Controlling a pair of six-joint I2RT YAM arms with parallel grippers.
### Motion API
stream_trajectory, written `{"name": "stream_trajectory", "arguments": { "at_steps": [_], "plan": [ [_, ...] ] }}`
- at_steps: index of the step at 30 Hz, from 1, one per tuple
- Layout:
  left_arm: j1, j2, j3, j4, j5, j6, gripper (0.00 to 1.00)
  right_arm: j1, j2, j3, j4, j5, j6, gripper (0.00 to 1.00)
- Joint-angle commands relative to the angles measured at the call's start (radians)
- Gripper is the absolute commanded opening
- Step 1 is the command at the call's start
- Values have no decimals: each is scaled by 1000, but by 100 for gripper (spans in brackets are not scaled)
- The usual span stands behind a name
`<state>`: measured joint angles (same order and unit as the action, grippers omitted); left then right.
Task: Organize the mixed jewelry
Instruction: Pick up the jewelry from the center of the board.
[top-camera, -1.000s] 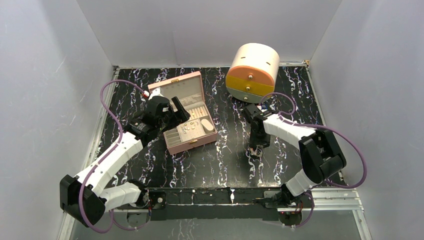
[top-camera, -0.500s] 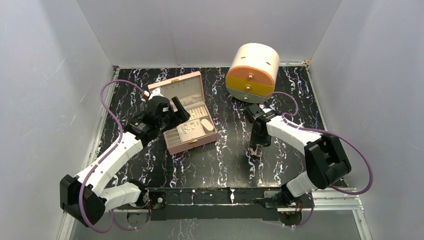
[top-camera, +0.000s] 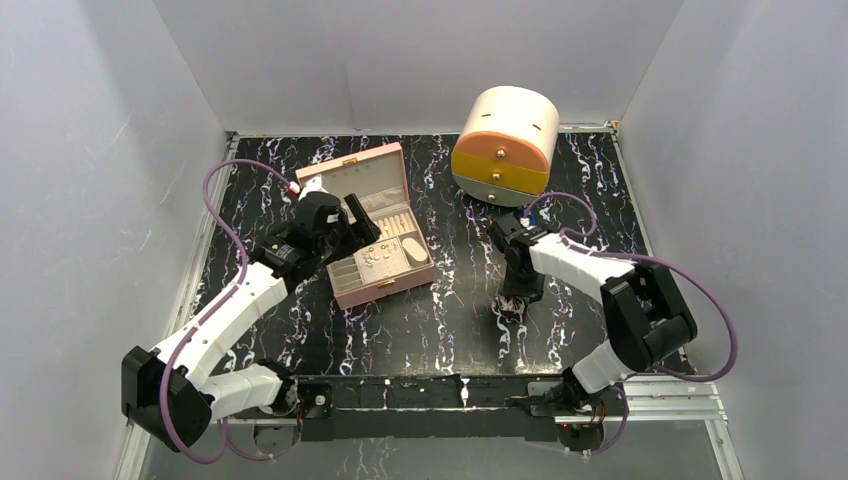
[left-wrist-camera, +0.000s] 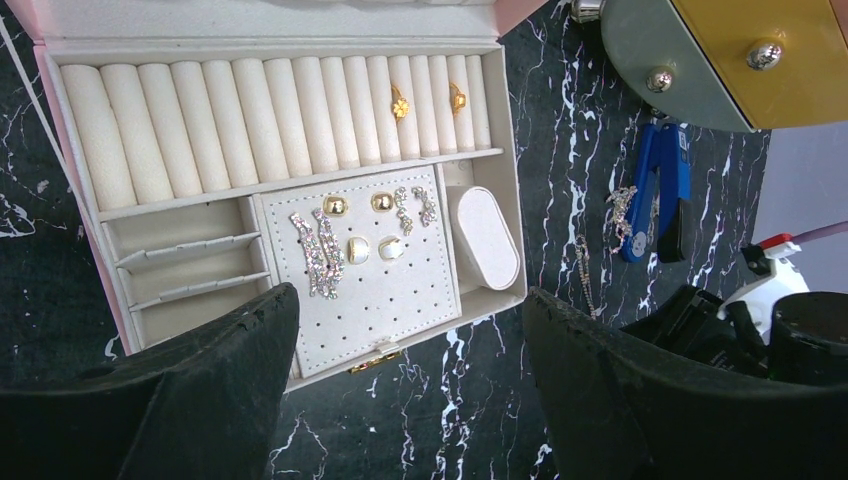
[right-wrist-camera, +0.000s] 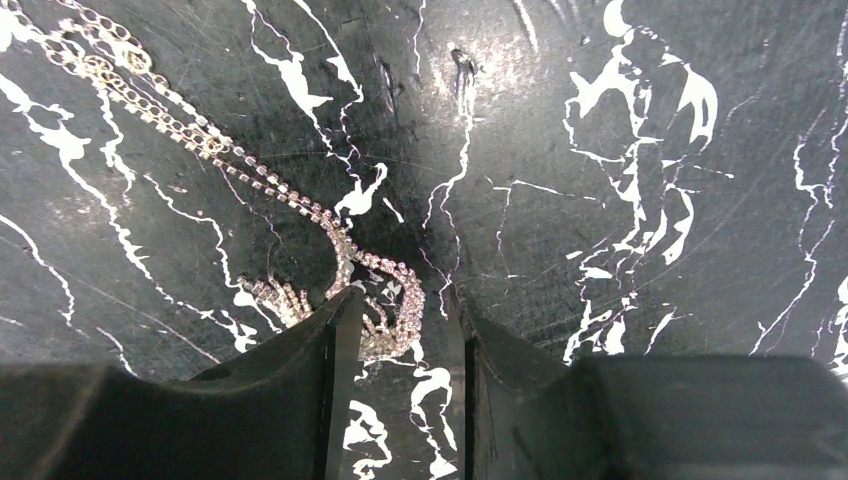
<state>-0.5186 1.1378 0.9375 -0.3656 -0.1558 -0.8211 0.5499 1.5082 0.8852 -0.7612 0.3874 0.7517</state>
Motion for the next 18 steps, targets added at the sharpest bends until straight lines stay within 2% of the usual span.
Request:
{"name": "stream_trajectory", "arguments": {
  "at_steps": [1,6,18],
  "plan": [
    [6,-7,3,14,-8,9,79,-2,45,7,11,-29,-39,47],
    [6,-8,6,14,-11,12,79,-2,85,15,36,-66,-73,56],
    [6,-3,6,14,-19,10,79,41,93,33,131,-189,-219,87]
  ]
}}
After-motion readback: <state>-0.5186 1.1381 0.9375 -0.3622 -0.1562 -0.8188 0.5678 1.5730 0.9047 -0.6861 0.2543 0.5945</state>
